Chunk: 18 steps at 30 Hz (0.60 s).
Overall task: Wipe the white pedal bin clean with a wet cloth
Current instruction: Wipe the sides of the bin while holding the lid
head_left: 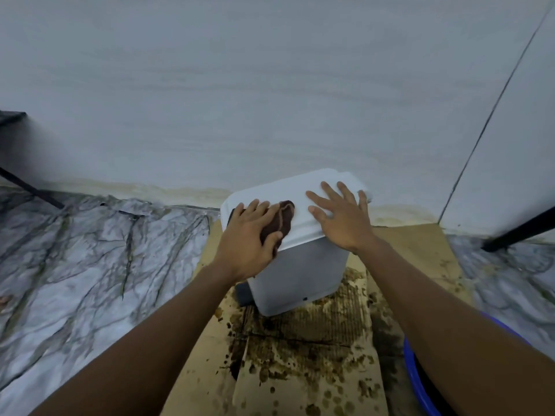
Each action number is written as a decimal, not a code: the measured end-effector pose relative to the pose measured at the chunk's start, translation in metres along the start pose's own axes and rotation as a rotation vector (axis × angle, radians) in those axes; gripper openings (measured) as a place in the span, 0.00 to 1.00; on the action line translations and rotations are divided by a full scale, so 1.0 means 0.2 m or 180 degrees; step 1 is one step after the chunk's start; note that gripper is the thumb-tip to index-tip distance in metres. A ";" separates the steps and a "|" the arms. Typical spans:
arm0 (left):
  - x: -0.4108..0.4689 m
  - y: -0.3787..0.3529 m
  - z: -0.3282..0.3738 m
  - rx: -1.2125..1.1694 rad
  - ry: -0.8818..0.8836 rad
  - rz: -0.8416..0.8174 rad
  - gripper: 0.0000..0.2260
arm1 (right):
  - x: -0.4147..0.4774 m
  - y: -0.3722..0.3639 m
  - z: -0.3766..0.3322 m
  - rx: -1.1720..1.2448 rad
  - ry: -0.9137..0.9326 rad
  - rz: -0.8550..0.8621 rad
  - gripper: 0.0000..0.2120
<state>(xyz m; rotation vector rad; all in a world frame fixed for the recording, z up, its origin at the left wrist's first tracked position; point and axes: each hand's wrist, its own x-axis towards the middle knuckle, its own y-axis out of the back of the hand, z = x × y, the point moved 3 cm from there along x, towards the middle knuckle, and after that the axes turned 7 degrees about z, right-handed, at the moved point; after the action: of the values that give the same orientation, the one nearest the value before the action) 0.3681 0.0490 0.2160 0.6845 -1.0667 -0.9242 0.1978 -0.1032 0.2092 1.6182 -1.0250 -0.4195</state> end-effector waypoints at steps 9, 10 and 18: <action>0.10 -0.07 0.11 0.0234 -0.0345 -0.0231 0.26 | 0.00 0.01 0.05 0.0089 0.0123 0.0086 0.23; 0.06 -0.03 0.05 0.0102 -0.0294 -0.0243 0.26 | 0.00 0.01 0.04 0.0085 0.0128 0.0084 0.23; 0.01 0.03 -0.02 0.0038 -0.0052 -0.0153 0.27 | 0.01 -0.01 -0.01 -0.0008 0.0057 0.0095 0.23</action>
<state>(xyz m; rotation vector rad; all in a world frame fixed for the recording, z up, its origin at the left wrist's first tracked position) 0.3738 0.0498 0.2207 0.7162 -1.0750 -0.9670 0.2008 -0.1028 0.2085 1.5997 -1.0334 -0.3854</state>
